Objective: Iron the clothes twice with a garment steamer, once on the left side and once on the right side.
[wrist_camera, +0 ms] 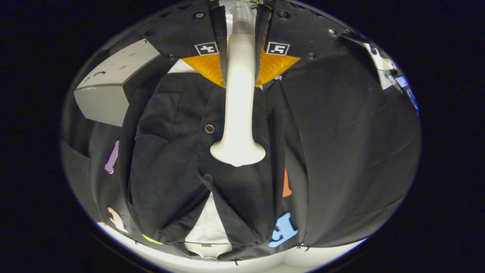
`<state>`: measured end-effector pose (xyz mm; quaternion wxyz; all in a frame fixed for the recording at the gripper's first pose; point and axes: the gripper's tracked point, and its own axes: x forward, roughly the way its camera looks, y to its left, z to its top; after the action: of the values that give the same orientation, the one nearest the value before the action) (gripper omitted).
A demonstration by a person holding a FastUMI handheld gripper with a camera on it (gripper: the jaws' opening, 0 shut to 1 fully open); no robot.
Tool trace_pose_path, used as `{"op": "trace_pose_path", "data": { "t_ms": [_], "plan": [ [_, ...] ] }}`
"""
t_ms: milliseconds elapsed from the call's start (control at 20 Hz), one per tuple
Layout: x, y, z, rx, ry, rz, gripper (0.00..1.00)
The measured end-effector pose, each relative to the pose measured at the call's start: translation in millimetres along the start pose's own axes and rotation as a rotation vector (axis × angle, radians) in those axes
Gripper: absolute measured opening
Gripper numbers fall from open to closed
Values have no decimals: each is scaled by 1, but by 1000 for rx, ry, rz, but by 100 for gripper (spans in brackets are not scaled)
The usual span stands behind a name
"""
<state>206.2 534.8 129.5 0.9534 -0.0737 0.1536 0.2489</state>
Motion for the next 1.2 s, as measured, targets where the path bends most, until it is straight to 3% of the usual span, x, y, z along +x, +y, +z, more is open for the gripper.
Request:
{"op": "trace_pose_path", "data": {
  "t_ms": [800,1200],
  "plan": [
    [4,-3,-93,-35,124,10,33],
    [-64,-64,-115,65,56,-17,33]
  ]
}}
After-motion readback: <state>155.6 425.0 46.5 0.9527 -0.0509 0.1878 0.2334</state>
